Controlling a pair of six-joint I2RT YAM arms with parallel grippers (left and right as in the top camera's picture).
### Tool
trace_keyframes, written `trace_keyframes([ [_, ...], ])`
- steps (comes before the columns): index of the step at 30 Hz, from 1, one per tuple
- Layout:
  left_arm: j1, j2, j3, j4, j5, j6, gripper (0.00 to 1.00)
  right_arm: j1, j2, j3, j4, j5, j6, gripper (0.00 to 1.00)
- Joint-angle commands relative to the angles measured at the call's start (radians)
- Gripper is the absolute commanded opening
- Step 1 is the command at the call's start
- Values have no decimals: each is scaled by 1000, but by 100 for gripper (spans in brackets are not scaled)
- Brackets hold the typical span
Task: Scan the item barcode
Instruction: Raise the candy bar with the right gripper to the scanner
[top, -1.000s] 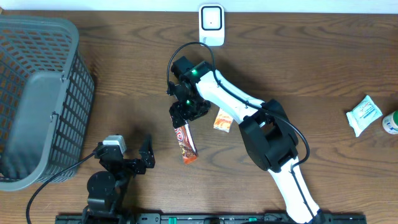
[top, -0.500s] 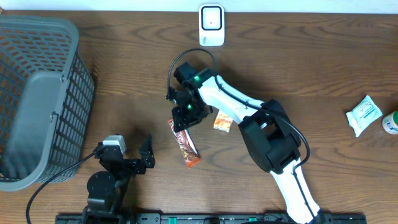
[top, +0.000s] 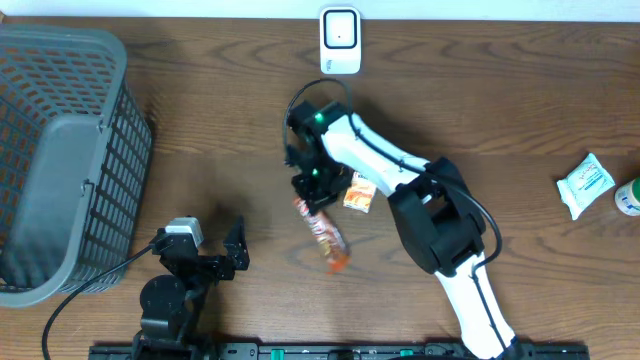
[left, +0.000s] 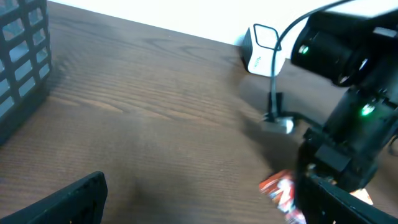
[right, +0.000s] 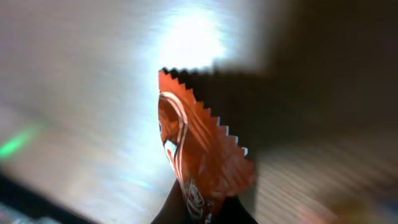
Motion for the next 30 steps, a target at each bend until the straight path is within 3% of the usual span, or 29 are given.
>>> trace_keyframes([
  [1,2,-6,-14,-29,13,-9,98,-20,-45,86,-62,365,95,1],
  [9,2,-6,-14,-29,13,-9,98,-18,-101,118,-207,859,367,1],
  [16,2,-6,-14,-29,13,-9,98,-18,-97,109,-205,1017,622,1],
  [22,2,-6,-14,-29,13,-9,98,-18,-50,106,-121,1145,616,1],
  [30,2,-6,-14,-29,13,-9,98,10,40,106,-108,1180,469,2],
])
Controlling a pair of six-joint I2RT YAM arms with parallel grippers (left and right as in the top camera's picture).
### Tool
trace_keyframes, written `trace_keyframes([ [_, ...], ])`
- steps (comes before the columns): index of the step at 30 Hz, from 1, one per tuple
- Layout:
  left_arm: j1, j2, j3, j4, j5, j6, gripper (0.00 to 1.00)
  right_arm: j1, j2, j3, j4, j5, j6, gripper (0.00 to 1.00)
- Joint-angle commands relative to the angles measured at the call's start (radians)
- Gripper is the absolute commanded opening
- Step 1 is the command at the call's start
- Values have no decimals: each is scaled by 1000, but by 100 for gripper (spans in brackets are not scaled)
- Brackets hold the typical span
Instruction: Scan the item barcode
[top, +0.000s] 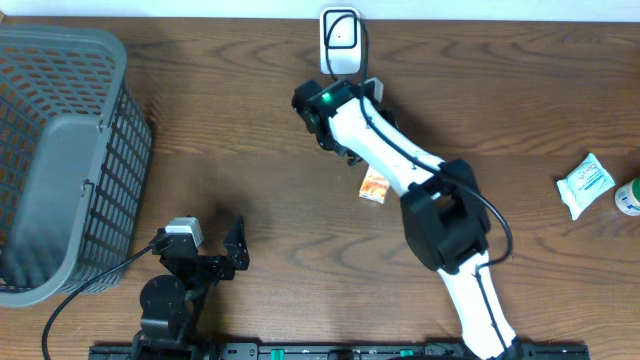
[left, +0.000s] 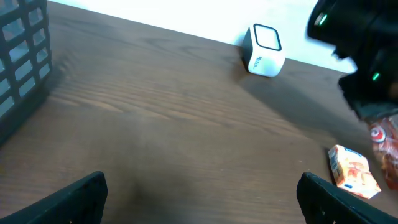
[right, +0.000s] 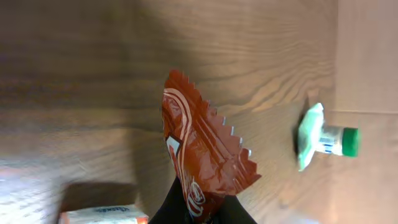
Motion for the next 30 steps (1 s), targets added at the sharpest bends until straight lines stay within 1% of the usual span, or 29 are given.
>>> trace_keyframes([
  [1,3,-6,-14,-29,13,-9,98,37,30,5,-25,57,-44,2],
  [5,3,-6,-14,-29,13,-9,98,66,31,5,-46,45,-44,2],
  [10,2,-6,-14,-29,13,-9,98,94,31,5,-46,-32,-44,9],
  [11,3,-6,-14,-29,13,-9,98,98,31,5,-46,-51,-44,11],
  [13,3,-6,-14,-29,13,-9,98,108,31,5,-46,-95,-45,20],
  [16,3,-6,-14,-29,13,-9,98,121,31,5,-54,-127,-53,37],
  [21,3,-6,-14,-29,13,-9,98,151,31,5,-69,-174,-56,41],
  [22,3,-6,-14,-29,13,-9,98,159,31,5,-69,-180,-56,43],
  [23,2,-6,-14,-29,13,-9,98,166,31,5,-69,-188,-56,47],
  [24,3,-6,-14,-29,13,-9,98,172,31,5,-69,-199,-56,53],
  [25,3,-6,-14,-29,13,-9,98,176,31,6,-69,-217,-56,57],
  [27,3,-6,-14,-29,13,-9,98,179,31,8,-77,-291,-56,61],
  [30,3,-6,-14,-29,13,-9,98,160,29,10,-94,-321,-55,63],
])
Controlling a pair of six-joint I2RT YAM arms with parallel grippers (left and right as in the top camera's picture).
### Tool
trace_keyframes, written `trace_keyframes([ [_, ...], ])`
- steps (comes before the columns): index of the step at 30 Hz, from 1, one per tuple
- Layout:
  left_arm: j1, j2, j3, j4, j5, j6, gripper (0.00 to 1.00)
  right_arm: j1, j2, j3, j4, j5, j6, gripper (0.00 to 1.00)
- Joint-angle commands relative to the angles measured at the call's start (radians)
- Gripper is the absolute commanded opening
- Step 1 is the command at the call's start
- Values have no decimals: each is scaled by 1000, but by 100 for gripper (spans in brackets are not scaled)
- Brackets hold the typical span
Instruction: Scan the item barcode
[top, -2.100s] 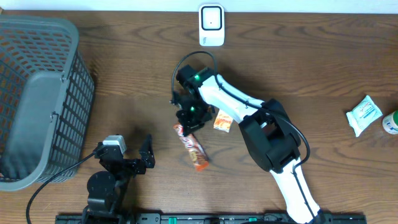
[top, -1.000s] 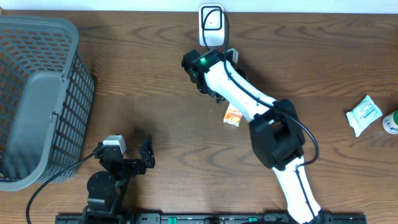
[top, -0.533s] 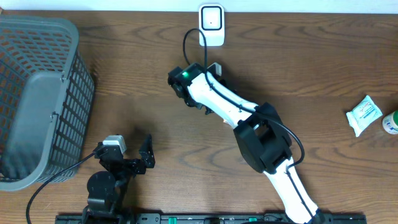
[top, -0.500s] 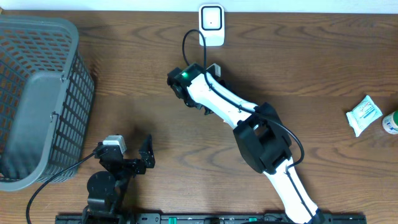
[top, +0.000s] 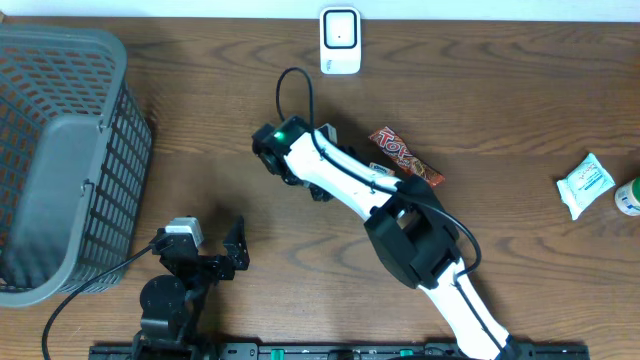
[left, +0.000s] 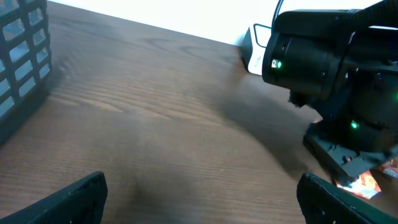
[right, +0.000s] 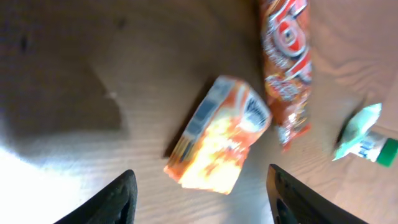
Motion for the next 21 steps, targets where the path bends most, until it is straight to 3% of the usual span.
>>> trace_keyframes([
  [1,3,-6,-14,-29,13,-9,98,-27,-4,11,-19,-62,6,65],
  [11,3,-6,-14,-29,13,-9,98,-107,-54,160,-182,88,2,71],
  [21,3,-6,-14,-29,13,-9,98,-119,-58,102,-231,351,-43,75],
])
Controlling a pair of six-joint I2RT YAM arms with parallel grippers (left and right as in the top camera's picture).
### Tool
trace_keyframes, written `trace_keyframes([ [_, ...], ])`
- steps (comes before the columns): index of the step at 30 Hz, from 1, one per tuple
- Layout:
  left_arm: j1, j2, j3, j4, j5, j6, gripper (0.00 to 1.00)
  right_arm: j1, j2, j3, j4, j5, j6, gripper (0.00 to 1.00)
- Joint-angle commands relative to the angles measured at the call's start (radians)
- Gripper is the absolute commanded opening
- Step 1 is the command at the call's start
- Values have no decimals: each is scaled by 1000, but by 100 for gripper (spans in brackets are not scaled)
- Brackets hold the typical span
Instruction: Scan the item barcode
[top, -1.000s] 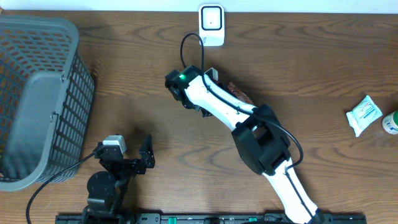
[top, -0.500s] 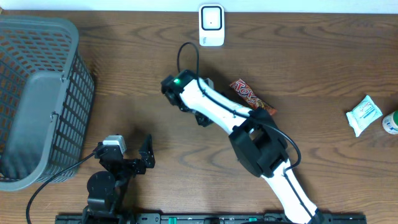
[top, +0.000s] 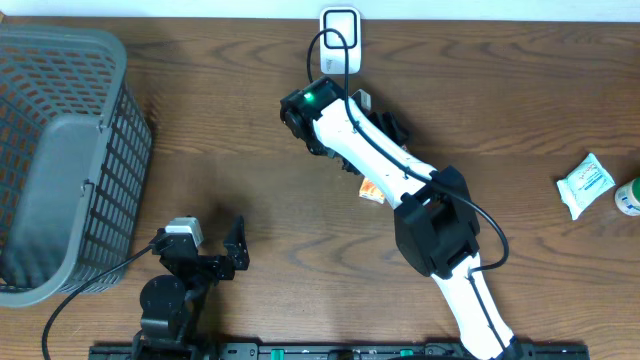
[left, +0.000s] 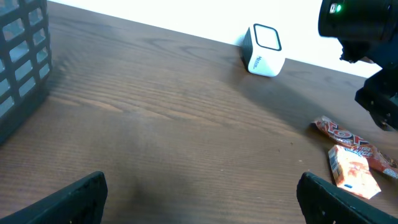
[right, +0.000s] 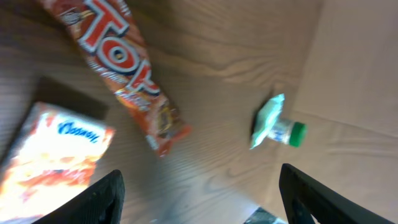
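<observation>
The red snack bar (right: 124, 68) lies flat on the table, with nothing holding it. It also shows in the left wrist view as the bar (left: 348, 138); in the overhead view my right arm covers it. The white scanner (top: 340, 27) stands at the table's far edge. My right gripper (right: 202, 186) hangs open and empty above the bar, just in front of the scanner (left: 264, 50). Near the front edge, my left gripper (left: 202, 196) rests open and empty, far from the bar.
An orange box (top: 372, 190) lies beside the bar, seen too as the box (right: 53, 155). A grey basket (top: 60, 150) fills the left side. At the right edge lie a white packet (top: 585, 185) and a green-capped bottle (top: 628, 197).
My right wrist has moved from left of the bar to a spot nearer the scanner, and the arm now covers the bar from above. The bar and box lie unmoved. Both grippers stay open.
My right gripper was shut on the red bar, holding it up near the orange box. Then it held the bar close to the scanner. Then the bar lay on the table, the gripper open. Now the open gripper hangs over bar and box.
</observation>
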Motion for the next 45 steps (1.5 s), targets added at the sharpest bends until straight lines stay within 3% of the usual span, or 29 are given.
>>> trace_keyframes([
  [1,3,-6,-14,-29,13,-9,98,0,-22,-47,0,169,-14,76],
  [11,3,-6,-14,-29,13,-9,98,-16,-22,-316,3,215,52,76],
  [17,2,-6,-14,-29,13,-9,98,-2,-22,-497,104,229,90,80],
  [28,3,-6,-14,-29,13,-9,98,-23,-22,-711,598,214,-141,83],
  [33,3,-6,-14,-29,13,-9,98,-48,-22,-748,790,39,-364,74],
  [45,3,-6,-14,-29,13,-9,98,-68,-22,-870,824,22,-426,70],
])
